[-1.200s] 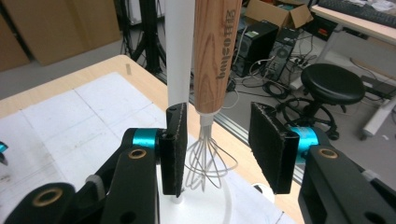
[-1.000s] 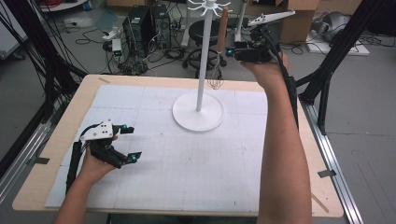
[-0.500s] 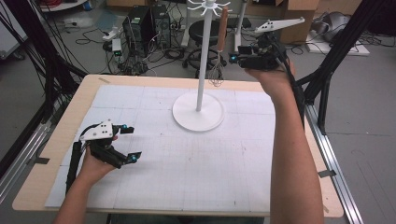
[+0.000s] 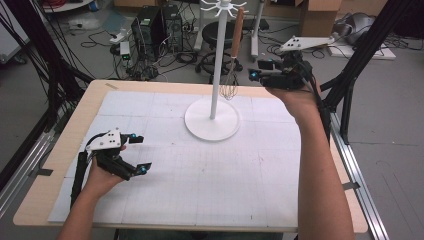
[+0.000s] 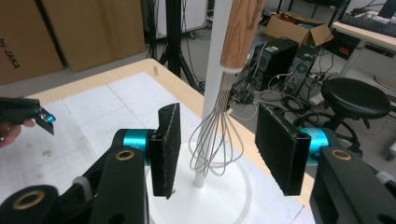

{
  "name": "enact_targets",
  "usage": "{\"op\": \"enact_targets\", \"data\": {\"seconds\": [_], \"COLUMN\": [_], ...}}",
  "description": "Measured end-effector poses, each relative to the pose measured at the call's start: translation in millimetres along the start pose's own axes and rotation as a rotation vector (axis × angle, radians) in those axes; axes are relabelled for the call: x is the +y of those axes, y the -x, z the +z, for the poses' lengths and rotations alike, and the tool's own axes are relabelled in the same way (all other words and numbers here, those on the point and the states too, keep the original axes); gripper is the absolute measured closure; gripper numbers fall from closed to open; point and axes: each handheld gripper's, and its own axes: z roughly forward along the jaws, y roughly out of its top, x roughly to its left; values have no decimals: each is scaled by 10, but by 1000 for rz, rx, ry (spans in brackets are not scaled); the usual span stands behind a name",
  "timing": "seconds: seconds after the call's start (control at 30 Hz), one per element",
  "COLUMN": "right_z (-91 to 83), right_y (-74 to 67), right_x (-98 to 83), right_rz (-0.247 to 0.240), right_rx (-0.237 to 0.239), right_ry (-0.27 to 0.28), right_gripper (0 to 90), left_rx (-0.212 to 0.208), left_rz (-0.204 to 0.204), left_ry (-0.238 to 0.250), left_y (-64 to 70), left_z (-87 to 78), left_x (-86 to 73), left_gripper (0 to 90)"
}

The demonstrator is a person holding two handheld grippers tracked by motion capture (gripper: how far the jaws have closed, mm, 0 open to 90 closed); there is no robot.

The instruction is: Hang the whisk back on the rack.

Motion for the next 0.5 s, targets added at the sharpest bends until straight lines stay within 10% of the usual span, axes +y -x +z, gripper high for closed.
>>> {"op": "enact_targets", "data": {"seconds": [0.5], "right_z": [49], "right_y": [-180], "right_x": [-236], "right_rz": [-32], "right_rx": [51], "right_ry": [-53], "right_gripper": [413], "left_rx": [-5], "left_rz": [-2], "left_ry": [7], "left_y": [-8], "left_z": [-17], "left_x": [2], "left_gripper": [17]}}
